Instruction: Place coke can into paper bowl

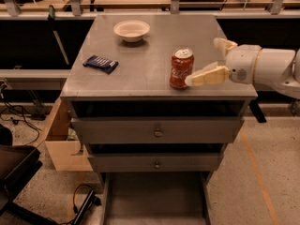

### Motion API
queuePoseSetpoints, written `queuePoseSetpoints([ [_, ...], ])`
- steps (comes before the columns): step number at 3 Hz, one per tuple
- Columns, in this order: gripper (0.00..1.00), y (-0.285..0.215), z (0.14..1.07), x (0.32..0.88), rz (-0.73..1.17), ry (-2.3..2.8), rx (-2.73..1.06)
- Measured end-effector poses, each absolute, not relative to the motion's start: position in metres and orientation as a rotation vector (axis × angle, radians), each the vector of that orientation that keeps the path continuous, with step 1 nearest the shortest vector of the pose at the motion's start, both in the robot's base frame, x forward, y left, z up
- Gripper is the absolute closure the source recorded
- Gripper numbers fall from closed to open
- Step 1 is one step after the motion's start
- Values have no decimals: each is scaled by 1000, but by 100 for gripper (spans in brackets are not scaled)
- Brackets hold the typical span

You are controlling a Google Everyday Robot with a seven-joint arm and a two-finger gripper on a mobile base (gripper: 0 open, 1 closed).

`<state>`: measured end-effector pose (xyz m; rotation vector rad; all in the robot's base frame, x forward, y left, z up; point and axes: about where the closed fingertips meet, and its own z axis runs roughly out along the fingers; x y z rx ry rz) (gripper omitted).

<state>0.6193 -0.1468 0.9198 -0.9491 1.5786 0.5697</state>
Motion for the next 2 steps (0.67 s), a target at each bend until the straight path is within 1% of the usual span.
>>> queuePoseSetpoints([
  [2,0,-129,897,627,665,1524,-807],
])
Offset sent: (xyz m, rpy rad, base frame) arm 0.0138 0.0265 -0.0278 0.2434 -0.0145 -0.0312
